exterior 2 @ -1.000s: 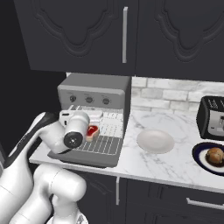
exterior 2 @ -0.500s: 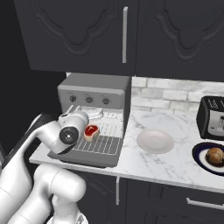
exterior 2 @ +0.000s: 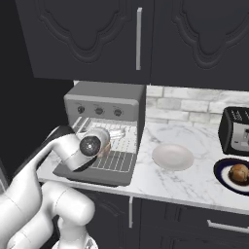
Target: Open the toaster oven door. Place the bread on the top rack in the toaster oven and place the steak on the bottom rack.
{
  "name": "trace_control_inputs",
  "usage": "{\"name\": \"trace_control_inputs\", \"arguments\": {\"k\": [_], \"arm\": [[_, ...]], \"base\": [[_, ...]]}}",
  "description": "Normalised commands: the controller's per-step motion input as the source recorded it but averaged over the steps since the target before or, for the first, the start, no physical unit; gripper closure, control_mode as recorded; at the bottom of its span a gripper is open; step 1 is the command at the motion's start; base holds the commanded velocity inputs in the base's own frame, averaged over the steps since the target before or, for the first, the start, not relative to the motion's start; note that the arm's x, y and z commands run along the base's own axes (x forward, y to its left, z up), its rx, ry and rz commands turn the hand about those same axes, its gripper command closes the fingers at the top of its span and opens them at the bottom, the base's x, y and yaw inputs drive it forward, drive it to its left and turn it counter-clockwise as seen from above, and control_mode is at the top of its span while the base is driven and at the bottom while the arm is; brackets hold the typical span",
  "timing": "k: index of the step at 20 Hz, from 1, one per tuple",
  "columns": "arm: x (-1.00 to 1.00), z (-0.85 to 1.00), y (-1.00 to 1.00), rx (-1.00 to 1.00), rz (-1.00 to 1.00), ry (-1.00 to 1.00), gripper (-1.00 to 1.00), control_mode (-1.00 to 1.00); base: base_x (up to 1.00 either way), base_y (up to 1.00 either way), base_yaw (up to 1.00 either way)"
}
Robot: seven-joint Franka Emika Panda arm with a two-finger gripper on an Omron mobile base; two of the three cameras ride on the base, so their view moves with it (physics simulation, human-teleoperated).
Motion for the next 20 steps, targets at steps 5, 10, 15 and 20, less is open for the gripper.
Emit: {"name": "trace_control_inputs", "arguments": {"k": [5,10,15,20], "arm": [[0.29,-0.19,0.0,0.2,-0.05,0.0,-1.0,-1.0],[0.21,-0.21,0.0,0.21,-0.07,-0.02,-1.0,-1.0],[0.06,-0.19,0.05,0.09,-0.09,-0.15,-1.0,-1.0],[0.0,0.0,0.13,-0.03,-0.09,-0.27,-1.0,-1.0]], "base": [[0.0,0.0,0.0],[0.0,0.0,0.0],[0.0,0.0,0.0],[0.0,0.0,0.0]]}}
